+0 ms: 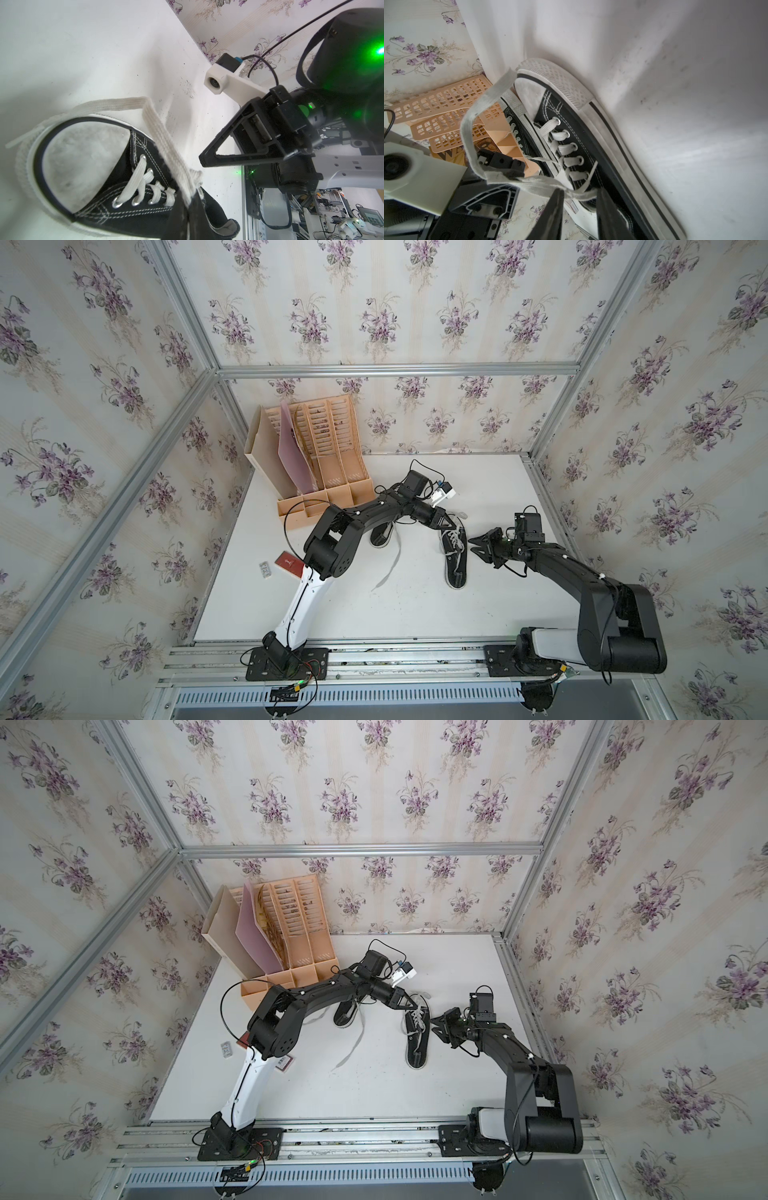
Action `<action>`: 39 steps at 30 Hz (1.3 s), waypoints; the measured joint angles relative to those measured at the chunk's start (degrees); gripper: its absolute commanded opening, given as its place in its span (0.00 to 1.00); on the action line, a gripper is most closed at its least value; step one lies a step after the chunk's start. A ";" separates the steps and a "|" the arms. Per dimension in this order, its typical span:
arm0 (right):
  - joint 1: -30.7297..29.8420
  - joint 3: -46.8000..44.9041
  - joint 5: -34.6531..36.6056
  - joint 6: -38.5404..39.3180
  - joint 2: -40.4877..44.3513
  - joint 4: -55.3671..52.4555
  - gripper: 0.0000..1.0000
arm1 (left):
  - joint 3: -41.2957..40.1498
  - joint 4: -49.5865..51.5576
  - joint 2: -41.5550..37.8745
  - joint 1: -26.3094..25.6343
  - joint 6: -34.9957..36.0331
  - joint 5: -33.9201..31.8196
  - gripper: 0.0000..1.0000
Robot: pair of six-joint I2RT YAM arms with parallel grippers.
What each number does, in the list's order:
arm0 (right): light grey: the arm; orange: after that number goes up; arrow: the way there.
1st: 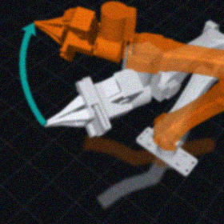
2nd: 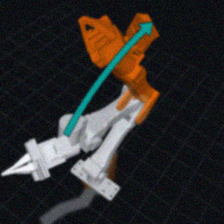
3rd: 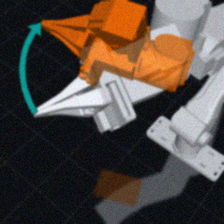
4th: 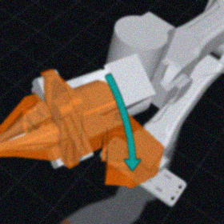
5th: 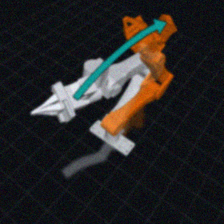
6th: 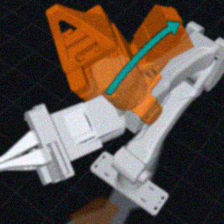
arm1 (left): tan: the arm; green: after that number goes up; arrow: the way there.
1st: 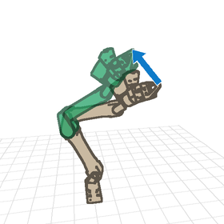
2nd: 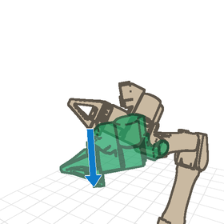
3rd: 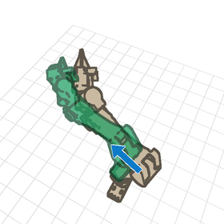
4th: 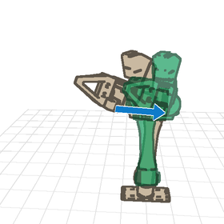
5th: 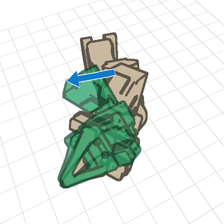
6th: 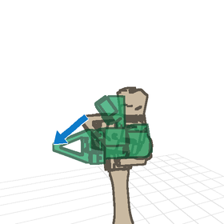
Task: Tie the shoes
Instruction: Cross the shoelace with the shoelace.
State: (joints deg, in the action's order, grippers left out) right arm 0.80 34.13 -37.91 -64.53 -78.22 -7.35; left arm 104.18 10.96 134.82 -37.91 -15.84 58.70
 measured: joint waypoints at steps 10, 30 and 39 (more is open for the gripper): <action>0.00 1.20 -3.06 0.00 -5.60 1.09 0.32 | -1.29 -0.04 -0.79 0.00 0.44 -0.02 0.01; -1.46 4.44 -7.41 0.24 -13.40 1.88 0.30 | -1.60 -1.33 -0.79 0.00 0.37 -0.07 0.01; -2.99 4.98 -8.20 0.50 -14.84 1.16 0.25 | -1.57 -1.51 -0.79 0.00 0.37 -0.22 0.01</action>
State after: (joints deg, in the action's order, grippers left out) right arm -2.20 39.11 -46.11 -64.03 -93.06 -6.20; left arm 102.61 9.45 134.04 -37.91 -15.46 58.48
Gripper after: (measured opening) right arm 0.291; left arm 0.067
